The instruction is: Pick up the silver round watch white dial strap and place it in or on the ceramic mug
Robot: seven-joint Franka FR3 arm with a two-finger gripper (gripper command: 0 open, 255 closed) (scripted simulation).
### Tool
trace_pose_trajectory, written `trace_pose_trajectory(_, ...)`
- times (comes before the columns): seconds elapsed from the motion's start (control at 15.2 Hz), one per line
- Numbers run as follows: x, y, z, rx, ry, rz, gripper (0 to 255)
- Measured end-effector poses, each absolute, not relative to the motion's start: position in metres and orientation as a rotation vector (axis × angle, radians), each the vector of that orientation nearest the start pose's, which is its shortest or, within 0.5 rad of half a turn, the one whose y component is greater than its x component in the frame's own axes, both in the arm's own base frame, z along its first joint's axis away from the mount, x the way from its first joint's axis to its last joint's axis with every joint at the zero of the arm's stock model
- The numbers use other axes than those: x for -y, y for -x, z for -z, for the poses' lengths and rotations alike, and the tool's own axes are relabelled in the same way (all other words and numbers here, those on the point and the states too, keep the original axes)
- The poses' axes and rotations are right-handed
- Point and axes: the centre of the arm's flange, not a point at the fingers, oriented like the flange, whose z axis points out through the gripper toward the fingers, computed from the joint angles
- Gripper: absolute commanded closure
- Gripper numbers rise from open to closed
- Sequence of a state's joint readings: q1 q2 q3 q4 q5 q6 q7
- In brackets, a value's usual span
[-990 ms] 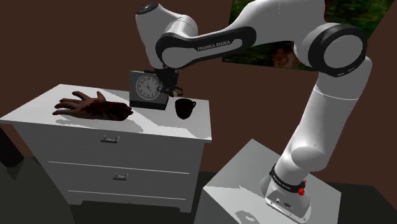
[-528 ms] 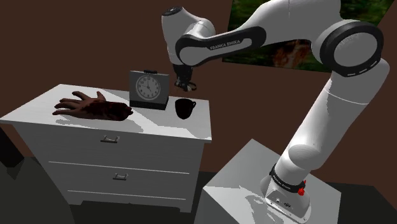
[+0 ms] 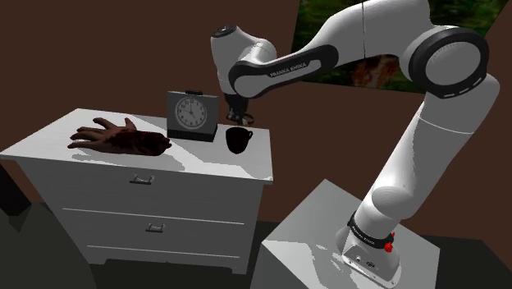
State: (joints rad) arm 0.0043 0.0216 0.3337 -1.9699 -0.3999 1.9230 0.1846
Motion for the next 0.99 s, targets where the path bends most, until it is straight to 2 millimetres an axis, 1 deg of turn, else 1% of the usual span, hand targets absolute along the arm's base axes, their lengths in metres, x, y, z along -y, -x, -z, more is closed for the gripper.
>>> trace_pose_trajectory(0.4, -0.158, -0.533, -0.427, 0.534, 3.468, 0.053, 255)
trace_pose_trajectory(0.79, -0.158, -0.533, -0.422, 0.534, 3.468, 0.054, 255)
trace_pose_trajectory(0.86, -0.158, -0.533, -0.422, 0.534, 3.468, 0.054, 0)
trace_pose_trajectory(0.99, -0.158, -0.533, -0.422, 0.534, 3.468, 0.054, 0)
